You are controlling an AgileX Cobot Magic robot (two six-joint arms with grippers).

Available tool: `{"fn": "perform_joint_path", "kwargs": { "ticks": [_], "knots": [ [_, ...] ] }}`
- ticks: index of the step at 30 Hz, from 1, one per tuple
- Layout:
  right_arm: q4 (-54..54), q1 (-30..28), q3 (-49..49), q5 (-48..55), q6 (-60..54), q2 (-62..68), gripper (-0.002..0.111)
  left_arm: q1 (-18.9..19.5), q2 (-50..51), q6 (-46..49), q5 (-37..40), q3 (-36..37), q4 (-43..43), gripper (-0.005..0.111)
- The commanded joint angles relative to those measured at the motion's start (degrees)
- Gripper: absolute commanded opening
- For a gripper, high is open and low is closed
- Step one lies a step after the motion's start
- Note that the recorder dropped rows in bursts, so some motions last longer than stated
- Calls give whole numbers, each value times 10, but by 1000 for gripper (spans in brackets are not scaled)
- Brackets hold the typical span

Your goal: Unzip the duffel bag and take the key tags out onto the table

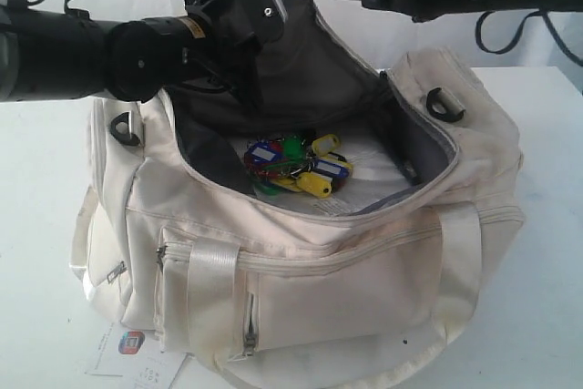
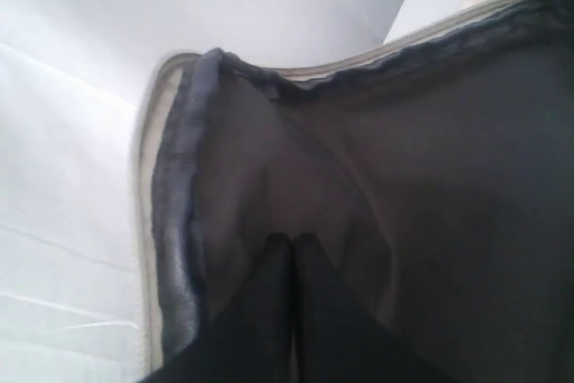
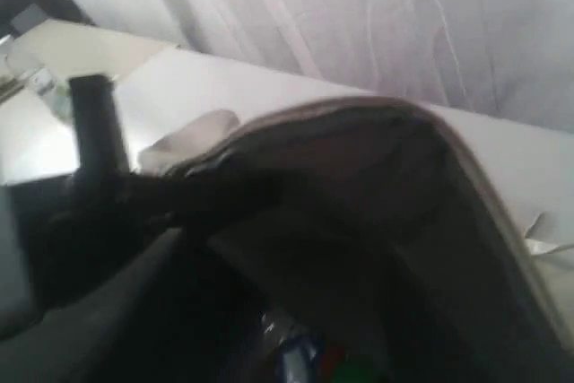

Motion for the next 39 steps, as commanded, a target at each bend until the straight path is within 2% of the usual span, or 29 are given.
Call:
{"fn": "perform_joint_path", "kwargs": {
  "ticks": [1,3,6,13,17,21,24,27,28,30,33,36,39],
  "knots": [
    [-103,5,-2,81,49,-12,46,7,17,2,-33,-32,-4,0],
    [-105,15,-2,79,49,-5,43,7,22,2,-48,-48,-3,0],
    [-124,33,-2,59,51,13,40,7,22,3,-29,-68,-3,0],
    [-139,73,-3,27,77,81,26,7,22,5,-30,-75,-3,0],
    [-139,94,-29,20,77,131,25,7,5,14,5,-75,-5,0],
    [-139,105,-74,16,95,171,25,7,-25,12,62,-75,-8,0],
    [-137,111,-100,-18,95,189,25,7,-53,12,140,-75,-11,0],
    [-137,111,-115,-69,95,191,25,7,-84,12,244,-75,-17,0],
    [-136,111,-122,-107,97,189,25,7,-99,12,323,-75,-17,0],
    [-136,111,-129,-146,107,186,25,7,-111,12,403,-75,-17,0],
    [-136,111,-138,-179,114,186,25,8,-114,12,494,-75,-2,0],
    [-136,107,-149,-202,119,186,25,14,-110,-17,509,-68,43,0],
    [-136,98,-155,-243,133,176,25,45,-98,-38,469,-50,72,0]
  ]
}}
